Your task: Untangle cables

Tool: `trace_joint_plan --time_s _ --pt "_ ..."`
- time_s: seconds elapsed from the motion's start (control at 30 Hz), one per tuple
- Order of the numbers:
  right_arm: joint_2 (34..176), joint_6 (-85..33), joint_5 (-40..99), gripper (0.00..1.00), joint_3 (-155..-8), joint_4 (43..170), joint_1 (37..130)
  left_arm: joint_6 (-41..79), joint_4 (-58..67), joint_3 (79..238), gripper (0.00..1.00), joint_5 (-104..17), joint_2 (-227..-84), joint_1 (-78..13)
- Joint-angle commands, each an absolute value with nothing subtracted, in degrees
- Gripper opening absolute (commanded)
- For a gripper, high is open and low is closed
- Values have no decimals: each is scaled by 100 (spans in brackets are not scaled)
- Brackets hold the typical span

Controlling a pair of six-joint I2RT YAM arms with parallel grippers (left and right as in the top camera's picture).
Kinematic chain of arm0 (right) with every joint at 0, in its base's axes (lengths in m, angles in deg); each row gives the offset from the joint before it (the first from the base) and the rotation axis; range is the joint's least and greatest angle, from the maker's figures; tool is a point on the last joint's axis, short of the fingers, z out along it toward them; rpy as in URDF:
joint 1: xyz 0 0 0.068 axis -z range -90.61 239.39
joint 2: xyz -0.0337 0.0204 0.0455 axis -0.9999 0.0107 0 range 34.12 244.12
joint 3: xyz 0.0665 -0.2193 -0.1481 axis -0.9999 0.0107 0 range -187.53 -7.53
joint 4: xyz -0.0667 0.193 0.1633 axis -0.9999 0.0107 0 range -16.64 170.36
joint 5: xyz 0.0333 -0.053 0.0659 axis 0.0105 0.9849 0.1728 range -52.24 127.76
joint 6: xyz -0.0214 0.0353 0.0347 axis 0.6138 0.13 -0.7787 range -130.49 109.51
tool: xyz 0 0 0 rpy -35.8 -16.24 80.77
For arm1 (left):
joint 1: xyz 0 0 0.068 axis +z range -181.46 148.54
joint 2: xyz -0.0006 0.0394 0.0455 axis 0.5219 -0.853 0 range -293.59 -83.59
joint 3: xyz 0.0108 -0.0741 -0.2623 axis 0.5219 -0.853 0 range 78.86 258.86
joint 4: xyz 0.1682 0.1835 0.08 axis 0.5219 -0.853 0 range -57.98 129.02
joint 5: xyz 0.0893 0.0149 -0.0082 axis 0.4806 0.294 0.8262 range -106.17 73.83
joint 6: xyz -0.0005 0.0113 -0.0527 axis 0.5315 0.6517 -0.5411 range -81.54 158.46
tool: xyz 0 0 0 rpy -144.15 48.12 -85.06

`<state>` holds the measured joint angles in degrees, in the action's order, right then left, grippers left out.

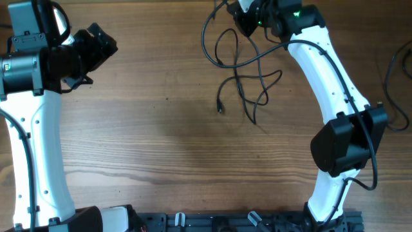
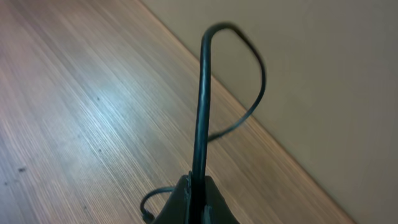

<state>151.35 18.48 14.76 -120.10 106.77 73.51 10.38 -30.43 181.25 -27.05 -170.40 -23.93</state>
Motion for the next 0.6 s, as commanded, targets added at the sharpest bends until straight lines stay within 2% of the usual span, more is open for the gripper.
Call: trace_joint_plan --time_s 0.0,0.1,0.23,0.47,0.57 --pt "14912 1059 555 4 -12054 10738 7314 1108 -3024 18108 95 -2655 -17072 -2362" --pt "14486 45 -8 4 -12054 11621 7318 1108 -3026 18108 95 -2652 -17072 -2362" --pt "14097 4 83 4 -12056 12716 7353 1108 -3026 18108 95 -2655 -17072 -2362" --pt "12775 152 341 4 -12056 12648 7755 1110 -3091 18108 95 -2652 -17072 -2362" --pt "12462 244 1613 4 -12056 12736 7976 1110 -3091 18108 95 -2652 -17072 -2362"
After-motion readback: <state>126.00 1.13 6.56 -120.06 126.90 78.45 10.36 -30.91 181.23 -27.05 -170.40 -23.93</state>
